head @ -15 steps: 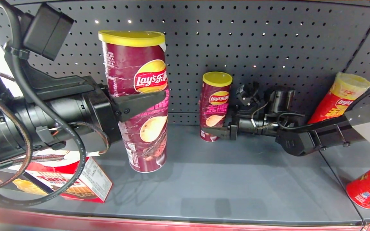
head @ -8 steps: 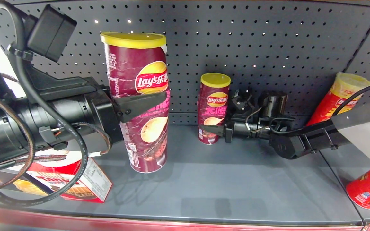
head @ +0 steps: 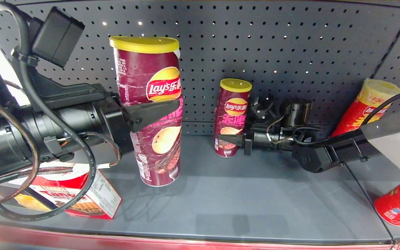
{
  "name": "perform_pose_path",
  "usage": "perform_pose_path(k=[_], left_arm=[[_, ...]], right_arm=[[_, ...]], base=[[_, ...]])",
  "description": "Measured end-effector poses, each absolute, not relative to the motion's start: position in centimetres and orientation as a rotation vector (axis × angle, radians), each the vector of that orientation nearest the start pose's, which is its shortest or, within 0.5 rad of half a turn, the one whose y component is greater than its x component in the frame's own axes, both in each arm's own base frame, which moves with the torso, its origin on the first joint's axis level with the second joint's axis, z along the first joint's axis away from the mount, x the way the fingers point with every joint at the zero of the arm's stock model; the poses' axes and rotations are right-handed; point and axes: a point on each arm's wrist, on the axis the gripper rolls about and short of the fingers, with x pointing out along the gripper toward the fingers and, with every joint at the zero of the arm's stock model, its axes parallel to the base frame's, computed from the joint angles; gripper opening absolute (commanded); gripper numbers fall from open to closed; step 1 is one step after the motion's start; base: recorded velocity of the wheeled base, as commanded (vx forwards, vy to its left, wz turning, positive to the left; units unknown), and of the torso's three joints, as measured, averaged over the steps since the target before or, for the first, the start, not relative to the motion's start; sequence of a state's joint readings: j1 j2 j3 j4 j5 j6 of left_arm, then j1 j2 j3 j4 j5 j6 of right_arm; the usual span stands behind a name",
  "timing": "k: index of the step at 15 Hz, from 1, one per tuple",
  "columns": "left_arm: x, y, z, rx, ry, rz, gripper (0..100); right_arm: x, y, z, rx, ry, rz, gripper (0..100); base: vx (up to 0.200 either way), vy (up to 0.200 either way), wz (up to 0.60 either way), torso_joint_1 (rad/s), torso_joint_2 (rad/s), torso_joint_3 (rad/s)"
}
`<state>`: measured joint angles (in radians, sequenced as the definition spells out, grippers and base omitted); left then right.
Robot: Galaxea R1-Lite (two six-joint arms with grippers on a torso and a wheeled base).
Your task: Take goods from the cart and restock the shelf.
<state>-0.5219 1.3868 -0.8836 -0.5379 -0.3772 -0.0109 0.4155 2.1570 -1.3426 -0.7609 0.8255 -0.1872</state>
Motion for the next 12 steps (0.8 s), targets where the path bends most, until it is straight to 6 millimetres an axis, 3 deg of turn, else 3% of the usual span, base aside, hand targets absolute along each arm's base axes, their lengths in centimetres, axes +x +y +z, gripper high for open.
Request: perform_pose_path(k=[3, 6, 12], left_arm=[[20.3, -12.3, 28.3, -0.013, -0.039, -0.888, 0], [20.4, -12.3, 28.3, -0.012, -0.038, -0.886, 0], [20.4, -12.3, 28.2, -0.012, -0.034, -0.885, 0]], right_arm=[[37.3, 18.7, 18.0, -0.156, -0.073, 1.246, 0], [33.7, 18.4, 18.5, -0.158, -0.077, 1.274, 0], [25.7, 17.3, 16.5, -0.221, -0.06, 1.322, 0]], base=[[0.0, 0.0, 0.0, 0.0, 0.0, 0.0], [0.0, 0.0, 0.0, 0.0, 0.0, 0.0], [0.0, 0.0, 0.0, 0.0, 0.0, 0.0]])
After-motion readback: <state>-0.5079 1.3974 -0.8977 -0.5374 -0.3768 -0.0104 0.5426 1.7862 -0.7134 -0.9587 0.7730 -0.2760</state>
